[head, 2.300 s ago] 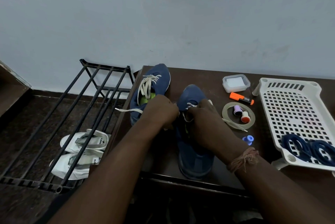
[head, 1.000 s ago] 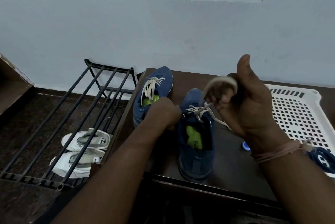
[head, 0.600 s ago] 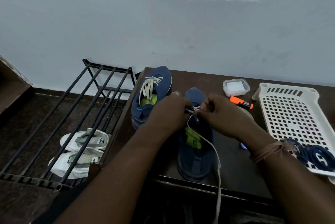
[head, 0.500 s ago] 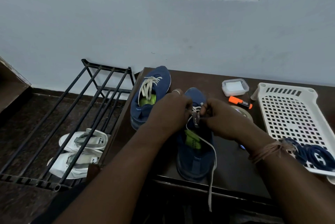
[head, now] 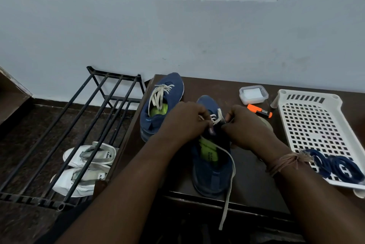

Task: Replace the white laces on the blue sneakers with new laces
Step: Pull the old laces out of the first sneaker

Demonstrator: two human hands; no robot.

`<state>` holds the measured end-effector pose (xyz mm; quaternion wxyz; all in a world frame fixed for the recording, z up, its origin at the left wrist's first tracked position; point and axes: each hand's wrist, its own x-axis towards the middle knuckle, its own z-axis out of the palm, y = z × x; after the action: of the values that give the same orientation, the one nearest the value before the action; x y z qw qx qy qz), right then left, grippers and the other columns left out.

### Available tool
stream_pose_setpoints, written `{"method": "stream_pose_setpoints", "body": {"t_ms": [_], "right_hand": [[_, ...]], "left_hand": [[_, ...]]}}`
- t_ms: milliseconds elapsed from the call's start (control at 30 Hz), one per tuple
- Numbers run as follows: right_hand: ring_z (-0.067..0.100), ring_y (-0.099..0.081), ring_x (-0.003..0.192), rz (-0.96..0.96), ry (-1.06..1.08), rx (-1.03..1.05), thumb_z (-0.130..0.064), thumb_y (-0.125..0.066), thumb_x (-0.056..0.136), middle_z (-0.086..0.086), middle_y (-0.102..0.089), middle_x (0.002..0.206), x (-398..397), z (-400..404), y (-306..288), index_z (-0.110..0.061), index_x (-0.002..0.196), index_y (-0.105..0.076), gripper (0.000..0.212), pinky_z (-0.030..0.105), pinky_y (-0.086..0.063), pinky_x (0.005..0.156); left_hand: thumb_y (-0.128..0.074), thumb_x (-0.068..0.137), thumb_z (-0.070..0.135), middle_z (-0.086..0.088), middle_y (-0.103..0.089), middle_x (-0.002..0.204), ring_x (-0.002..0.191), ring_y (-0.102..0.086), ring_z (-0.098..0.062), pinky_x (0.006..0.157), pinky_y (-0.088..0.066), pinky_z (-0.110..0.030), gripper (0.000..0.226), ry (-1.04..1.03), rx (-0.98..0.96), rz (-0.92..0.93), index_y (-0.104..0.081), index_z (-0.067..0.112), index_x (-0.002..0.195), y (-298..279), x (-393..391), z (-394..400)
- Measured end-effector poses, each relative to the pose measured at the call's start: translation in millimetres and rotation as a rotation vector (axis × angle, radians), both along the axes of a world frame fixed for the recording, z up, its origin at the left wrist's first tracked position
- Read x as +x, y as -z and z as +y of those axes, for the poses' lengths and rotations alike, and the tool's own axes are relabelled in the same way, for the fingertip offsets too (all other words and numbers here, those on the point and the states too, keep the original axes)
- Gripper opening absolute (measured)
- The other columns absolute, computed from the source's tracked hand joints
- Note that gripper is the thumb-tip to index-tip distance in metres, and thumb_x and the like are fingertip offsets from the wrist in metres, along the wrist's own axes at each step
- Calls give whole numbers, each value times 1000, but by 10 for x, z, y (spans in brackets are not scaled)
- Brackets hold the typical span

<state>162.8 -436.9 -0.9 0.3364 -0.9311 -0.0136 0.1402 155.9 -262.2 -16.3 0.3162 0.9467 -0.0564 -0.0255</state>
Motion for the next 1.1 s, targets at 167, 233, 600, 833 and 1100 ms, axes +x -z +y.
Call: {"method": "stream_pose_setpoints", "body": {"t_ms": [167,233,600,833,1100], "right_hand": [[22,-64,77,-15,-16,-27,-18,-66,87,5,-63,85,-10,24,11,-15,91,-55,13,42,-57,71],[24,-65,77,-16,-11,-32,-18,-66,87,6,-63,85,-11,16,17,-15,91,-55,13,44,-58,72],[28,-66,79,-47,-24,-64,-16,-64,87,8,-64,86,-33,75,24,-12,91,-56,10,47,-57,74],[24,-63,81,-57,-53,-85,-15,-62,89,5,-61,86,-41,71,5,-11,93,-57,8,40,-54,73],[27,-66,82,-7,-51,-73,-19,-64,89,4,-61,89,-32,59,11,-13,97,-56,12,43,-57,76]], "left_hand": [[-61,88,22,-5,-70,94,90,-62,-29,83,-53,-43,15,-44,224,-120,-70,28,79,-74,-4,63],[-52,96,23,-4,-70,91,89,-64,-28,84,-53,-43,20,-100,-43,70,-61,24,79,-137,22,128],[-77,71,67,13,-62,90,86,-59,-6,76,-52,-31,42,119,144,2,-75,41,104,-158,3,240],[-64,88,44,1,-68,94,88,-61,-24,71,-54,-39,21,164,402,-347,-81,36,97,-114,-2,125],[-39,106,14,3,-71,81,76,-68,-17,74,-54,-34,21,-264,-707,-10,-57,13,96,-392,2,122]]}}
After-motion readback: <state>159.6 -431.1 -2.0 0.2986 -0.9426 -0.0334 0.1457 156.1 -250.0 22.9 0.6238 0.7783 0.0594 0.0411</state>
